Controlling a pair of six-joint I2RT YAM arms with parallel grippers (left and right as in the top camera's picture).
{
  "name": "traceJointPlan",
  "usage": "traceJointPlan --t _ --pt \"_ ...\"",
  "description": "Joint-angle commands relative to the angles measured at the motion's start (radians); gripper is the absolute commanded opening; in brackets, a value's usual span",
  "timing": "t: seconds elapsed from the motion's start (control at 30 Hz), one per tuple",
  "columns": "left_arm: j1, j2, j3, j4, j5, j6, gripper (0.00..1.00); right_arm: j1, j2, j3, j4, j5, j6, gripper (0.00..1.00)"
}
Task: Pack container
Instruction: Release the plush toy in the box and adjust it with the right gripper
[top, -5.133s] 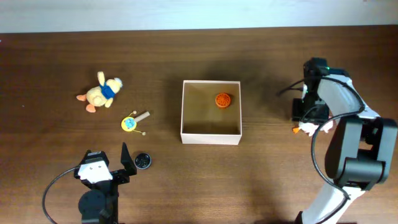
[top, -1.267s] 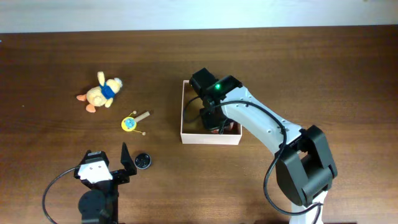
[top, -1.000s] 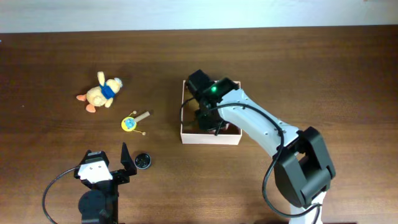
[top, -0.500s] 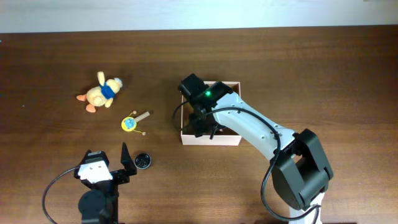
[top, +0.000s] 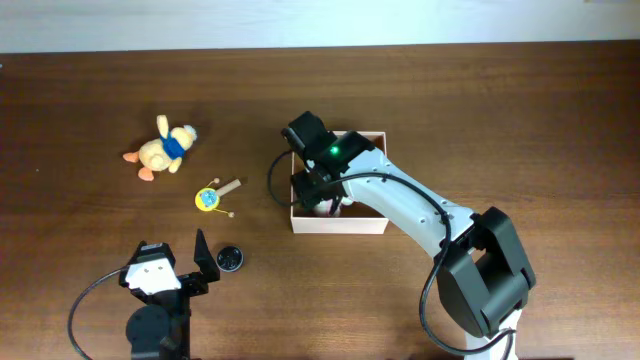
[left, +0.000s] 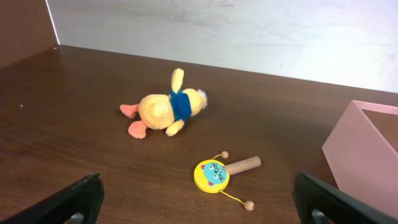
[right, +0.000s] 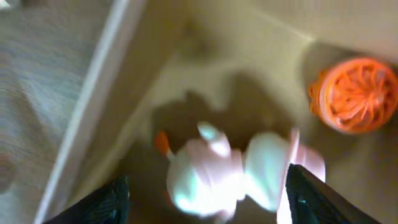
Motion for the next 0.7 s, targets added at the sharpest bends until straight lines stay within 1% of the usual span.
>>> traceJointPlan --t 0.0,0.1,0.23,0.53,0.67 --pt "0.004 -0.008 -0.006 0.003 0.013 0.016 0.99 -0.004 0.001 -0.01 0.036 0.028 -0.047 0.7" --pt "0.004 -0.008 -0.006 0.003 0.013 0.016 0.99 -0.02 0.005 -0.01 0.083 0.072 -0.047 0.7" --pt "0.004 -0.008 -0.006 0.003 0.013 0.016 0.99 -0.061 0.031 -0.01 0.133 0.08 -0.047 0.61" --pt "0.004 -0.008 -0.006 0.003 0.013 0.016 0.99 -0.156 0.05 -0.01 0.129 0.061 -0.047 0.58" --pt "0.004 -0.008 -0.006 0.003 0.013 0.016 0.99 -0.175 0.05 -0.01 0.11 0.024 -0.047 0.54"
